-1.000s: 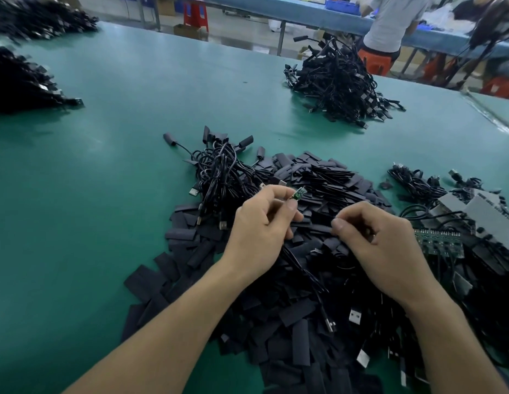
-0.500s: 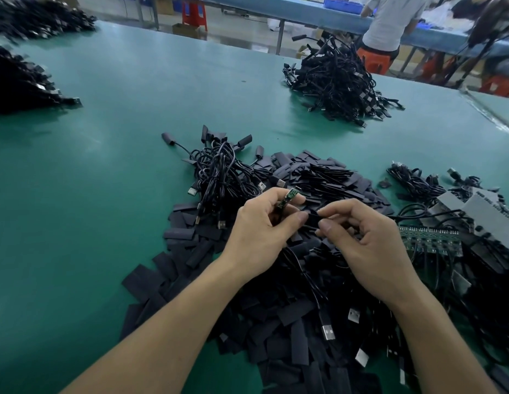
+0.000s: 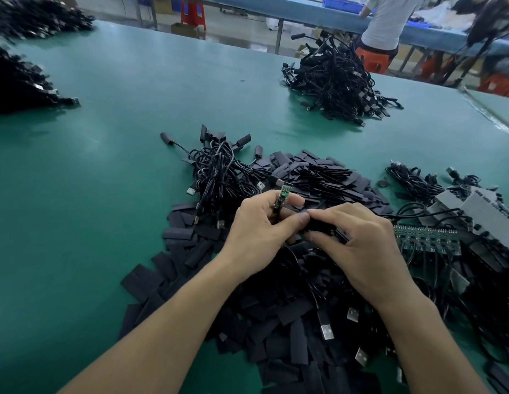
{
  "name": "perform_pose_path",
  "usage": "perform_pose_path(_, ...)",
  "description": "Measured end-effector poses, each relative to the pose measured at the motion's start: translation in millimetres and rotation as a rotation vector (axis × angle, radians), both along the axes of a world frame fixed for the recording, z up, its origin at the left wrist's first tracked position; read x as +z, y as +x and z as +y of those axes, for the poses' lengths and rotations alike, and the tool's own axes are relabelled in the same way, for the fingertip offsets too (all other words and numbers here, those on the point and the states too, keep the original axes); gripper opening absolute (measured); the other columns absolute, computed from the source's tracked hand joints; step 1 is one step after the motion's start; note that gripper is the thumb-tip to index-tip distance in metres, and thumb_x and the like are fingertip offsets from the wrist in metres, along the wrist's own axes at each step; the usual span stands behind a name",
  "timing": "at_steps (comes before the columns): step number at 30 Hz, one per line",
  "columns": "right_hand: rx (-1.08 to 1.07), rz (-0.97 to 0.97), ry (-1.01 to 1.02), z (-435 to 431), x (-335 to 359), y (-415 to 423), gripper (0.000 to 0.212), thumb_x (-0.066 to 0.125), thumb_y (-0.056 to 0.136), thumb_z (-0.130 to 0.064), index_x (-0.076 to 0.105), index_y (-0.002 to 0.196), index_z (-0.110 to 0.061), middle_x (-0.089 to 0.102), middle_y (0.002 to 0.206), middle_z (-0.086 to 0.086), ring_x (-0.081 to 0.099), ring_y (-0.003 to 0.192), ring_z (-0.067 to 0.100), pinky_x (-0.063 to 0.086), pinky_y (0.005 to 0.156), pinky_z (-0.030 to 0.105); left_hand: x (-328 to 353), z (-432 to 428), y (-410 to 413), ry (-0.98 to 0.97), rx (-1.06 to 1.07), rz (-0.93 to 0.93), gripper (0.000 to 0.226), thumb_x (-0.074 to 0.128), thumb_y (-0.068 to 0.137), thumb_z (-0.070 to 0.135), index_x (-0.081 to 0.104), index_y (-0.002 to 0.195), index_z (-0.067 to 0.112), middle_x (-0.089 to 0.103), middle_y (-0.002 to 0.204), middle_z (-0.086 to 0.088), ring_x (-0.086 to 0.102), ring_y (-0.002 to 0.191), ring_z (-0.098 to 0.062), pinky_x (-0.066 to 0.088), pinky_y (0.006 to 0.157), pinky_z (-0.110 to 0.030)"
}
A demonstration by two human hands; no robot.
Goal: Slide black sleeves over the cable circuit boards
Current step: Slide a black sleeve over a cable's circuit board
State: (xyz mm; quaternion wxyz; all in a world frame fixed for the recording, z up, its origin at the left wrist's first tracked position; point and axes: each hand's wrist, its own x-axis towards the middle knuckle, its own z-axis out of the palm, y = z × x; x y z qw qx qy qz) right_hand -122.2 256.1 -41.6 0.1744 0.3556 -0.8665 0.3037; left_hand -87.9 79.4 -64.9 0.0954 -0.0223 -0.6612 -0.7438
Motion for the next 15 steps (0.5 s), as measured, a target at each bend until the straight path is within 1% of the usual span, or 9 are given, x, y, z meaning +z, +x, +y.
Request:
perform_pose_path(6,0.003,-0.036,-0.068,-0.3,-0.4,0.3,0.027,0.082,0.079,-0.021,0.077,0.106,-0.021,0.07,0.094,-0.011,0.064,0.091,0.014,0.053,0.078,0.04,0.4,0.3,0.9,0.009,-0.006,-0.017,0.015,0.071,0.091,0.006,0.067,0.105,0.01,0.065,0.069,0.003,0.062,0.057,-0.01,0.048,0.053,-0.016)
perform_pose_path(11,-0.04,-0.056,-0.097,-0.9,0.0,2.2,0.034,0.085,0.075,-0.019,0.076,0.108,-0.024,0.069,0.093,-0.014,0.065,0.09,0.01,0.054,0.079,0.036,0.8,0.9,0.0,-0.004,-0.043,-0.038,0.024,0.071,0.089,0.001,0.066,0.109,0.014,0.07,0.078,-0.005,0.063,0.064,-0.011,0.051,0.061,-0.017)
perform_pose_path(13,-0.035,-0.076,-0.083,-0.7,1.1,2.9,0.032,0.083,0.077,-0.024,0.076,0.108,-0.025,0.069,0.093,-0.014,0.065,0.089,0.01,0.054,0.079,0.035,1.0,1.5,0.2,-0.011,-0.038,-0.037,0.024,0.071,0.089,0.001,0.067,0.108,0.015,0.07,0.079,-0.005,0.064,0.066,-0.013,0.052,0.062,-0.019)
perform_pose_path(15,-0.087,-0.1,-0.065,-0.2,3.7,3.2,0.031,0.076,0.081,-0.039,0.075,0.11,-0.027,0.069,0.092,-0.016,0.064,0.09,0.009,0.052,0.081,0.034,1.0,0.9,1.0,-0.04,0.018,-0.03,0.023,0.071,0.089,0.002,0.067,0.105,0.018,0.069,0.075,0.001,0.064,0.064,-0.011,0.05,0.057,-0.018)
